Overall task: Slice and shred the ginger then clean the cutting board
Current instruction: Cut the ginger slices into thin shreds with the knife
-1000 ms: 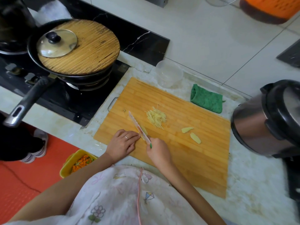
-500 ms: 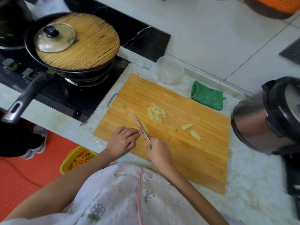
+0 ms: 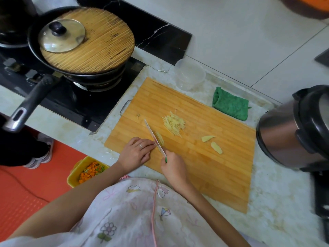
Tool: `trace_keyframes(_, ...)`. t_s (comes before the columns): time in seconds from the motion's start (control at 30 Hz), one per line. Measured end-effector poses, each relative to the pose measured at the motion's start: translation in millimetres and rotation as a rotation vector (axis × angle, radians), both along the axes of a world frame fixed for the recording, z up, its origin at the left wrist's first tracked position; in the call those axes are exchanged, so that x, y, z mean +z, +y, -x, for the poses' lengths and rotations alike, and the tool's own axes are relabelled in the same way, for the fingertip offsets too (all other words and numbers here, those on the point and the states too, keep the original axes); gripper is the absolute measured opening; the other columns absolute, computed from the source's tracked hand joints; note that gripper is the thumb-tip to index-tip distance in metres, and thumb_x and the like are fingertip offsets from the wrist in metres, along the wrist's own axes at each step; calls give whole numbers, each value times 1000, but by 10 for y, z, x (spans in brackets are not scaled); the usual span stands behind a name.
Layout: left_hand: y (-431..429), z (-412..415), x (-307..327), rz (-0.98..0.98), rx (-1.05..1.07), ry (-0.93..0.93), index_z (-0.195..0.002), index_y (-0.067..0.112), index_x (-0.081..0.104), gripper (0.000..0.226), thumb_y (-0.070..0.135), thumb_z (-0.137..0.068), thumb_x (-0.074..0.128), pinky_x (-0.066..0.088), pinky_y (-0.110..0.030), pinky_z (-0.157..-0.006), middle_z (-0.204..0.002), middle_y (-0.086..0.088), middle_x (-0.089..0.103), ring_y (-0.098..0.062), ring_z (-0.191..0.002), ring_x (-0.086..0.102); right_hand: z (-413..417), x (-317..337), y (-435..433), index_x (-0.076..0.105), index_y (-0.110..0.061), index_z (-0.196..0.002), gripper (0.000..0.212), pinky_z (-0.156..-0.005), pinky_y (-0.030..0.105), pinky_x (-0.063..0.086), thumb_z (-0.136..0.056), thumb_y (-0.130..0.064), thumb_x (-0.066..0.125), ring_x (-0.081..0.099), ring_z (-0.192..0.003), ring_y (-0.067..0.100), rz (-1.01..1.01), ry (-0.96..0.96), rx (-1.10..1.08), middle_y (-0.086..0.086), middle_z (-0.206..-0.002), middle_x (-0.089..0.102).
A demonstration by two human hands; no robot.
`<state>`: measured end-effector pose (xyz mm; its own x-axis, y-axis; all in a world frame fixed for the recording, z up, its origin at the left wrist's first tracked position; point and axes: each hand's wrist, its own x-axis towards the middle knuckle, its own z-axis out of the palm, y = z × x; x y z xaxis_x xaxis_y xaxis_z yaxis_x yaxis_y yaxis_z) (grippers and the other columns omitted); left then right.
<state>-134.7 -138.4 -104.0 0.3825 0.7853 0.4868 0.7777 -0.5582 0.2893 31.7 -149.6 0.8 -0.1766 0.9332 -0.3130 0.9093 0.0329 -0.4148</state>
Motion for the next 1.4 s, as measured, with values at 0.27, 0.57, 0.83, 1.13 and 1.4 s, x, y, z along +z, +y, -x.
trace_keyframes(0.27, 5, 1, 16, 5, -6, 7, -108, 12, 71, 29, 21, -94, 47, 38, -33, -91, -114, 0, 68, -14, -107, 56, -5, -32, -14, 56, -16, -127, 37, -64, 39, 48, -92, -12, 46, 64, -84, 32, 5, -24, 28, 13, -91, 69)
trace_keyframes(0.57, -2, 3, 4, 34, -1, 22, -111, 13, 70, 31, 23, -95, 45, 38, -34, -91, -116, -1, 67, -15, -109, 56, -49, -55, 3, 52, -19, -133, 40, -61, 36, 46, -94, -13, 44, 65, -80, 29, -22, -36, 53, 11, -89, 70)
trace_keyframes(0.83, 10, 0, 2, 37, -8, 28, -110, 14, 70, 31, 24, -95, 44, 38, -34, -91, -115, 0, 67, -15, -110, 55, -58, -132, 16, 48, -20, -137, 43, -62, 36, 45, -94, -13, 43, 65, -84, 29, -26, -68, 58, 11, -93, 70)
trace_keyframes(1.13, -7, -31, 14, 73, 34, -16, -94, 15, 59, 15, 23, -92, 46, 39, -33, -87, -100, -1, 64, -18, -92, 58, 190, -26, 313, 59, -14, -121, 32, -64, 34, 42, -91, -11, 46, 62, -93, 36, 68, -65, -15, 16, -99, 68)
trace_keyframes(1.4, -7, -45, 199, 388, 180, -178, -107, 16, 60, 26, 19, -82, 62, 41, -30, -86, -115, -1, 56, -19, -95, 56, -154, -64, 379, 56, -19, -72, 22, -49, 28, 27, -94, -20, 51, 41, -50, 17, 155, 272, -176, -3, -56, 46)
